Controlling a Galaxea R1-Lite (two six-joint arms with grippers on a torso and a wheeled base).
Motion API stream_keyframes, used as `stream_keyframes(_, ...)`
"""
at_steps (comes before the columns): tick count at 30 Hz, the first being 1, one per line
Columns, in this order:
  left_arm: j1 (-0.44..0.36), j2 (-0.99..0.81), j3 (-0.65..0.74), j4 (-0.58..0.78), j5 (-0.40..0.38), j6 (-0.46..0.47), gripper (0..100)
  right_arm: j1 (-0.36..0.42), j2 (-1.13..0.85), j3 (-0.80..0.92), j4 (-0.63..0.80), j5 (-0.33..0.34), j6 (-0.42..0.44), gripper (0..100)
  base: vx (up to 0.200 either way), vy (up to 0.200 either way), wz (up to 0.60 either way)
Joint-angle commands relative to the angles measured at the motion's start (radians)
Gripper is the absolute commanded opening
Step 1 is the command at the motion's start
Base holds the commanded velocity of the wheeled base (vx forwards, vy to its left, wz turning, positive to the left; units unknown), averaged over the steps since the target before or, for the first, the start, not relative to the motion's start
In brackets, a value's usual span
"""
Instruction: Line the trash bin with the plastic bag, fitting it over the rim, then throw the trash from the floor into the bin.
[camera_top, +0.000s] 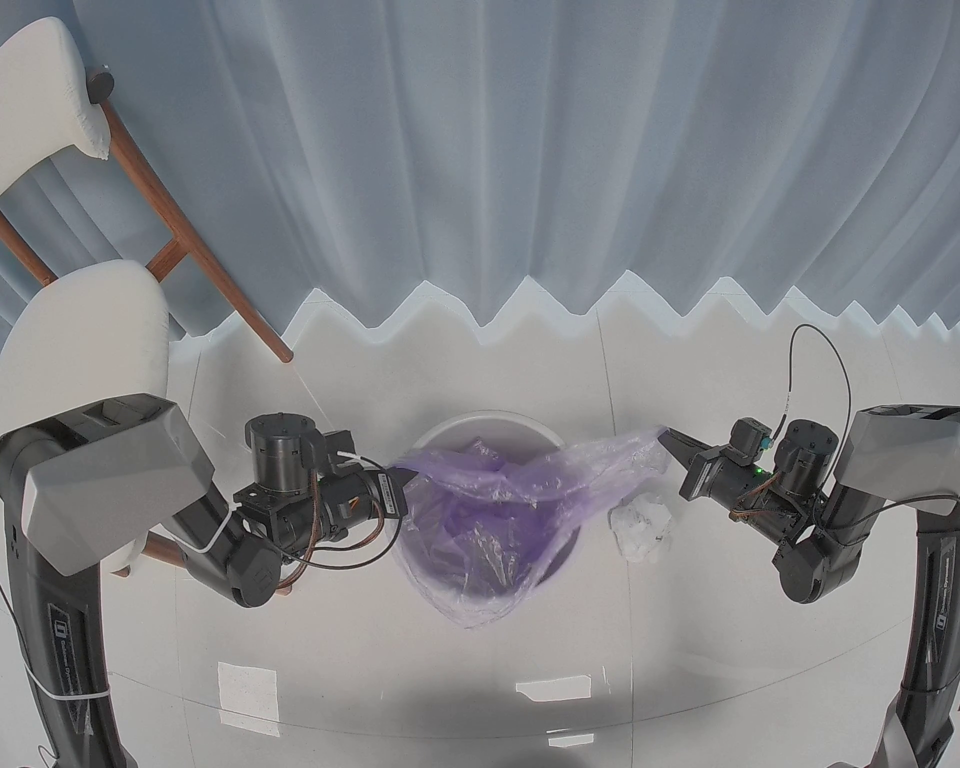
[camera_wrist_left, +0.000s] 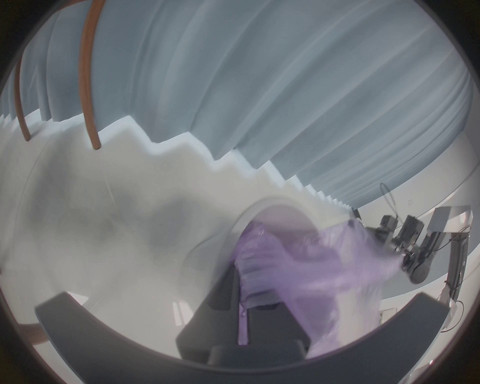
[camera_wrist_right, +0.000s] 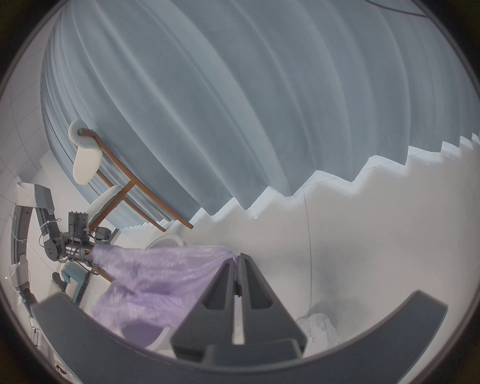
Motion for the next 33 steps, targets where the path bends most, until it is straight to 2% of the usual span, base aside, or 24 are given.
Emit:
stream_keyframes(1,-0.034,-0.043,0.004,-0.026,-0.001,-0.022,0,0.000,0.002,-0.001,-0.015,0.000,0.000,0,0.000,0.000,0.00)
stream_keyframes(5,-0.047,-0.064,0.013,-0.029,0.002,-0.033,0,0.005,0.002,0.001,-0.015,0.000,0.000,0,0.000,0.000,0.00)
stream_keyframes(11,-0.005,-0.058,-0.033,-0.005,0.010,-0.039,0,0.006,-0.002,-0.021,-0.015,-0.001,0.003,0,0.000,0.000,0.00)
stream_keyframes(16,0.004,-0.079,-0.085,0.094,0.007,-0.117,0,0.006,-0.004,-0.104,0.004,-0.003,0.042,0,0.000,0.000,0.00)
stream_keyframes(24,0.036,-0.046,-0.180,0.230,0.005,-0.137,0,0.002,-0.007,-0.274,0.241,-0.004,0.043,0,0.000,0.000,0.00)
stream_keyframes(33,0.064,-0.004,-0.261,0.259,0.005,-0.235,0,-0.021,0.042,-0.447,0.399,-0.004,0.043,0,0.000,0.000,0.00)
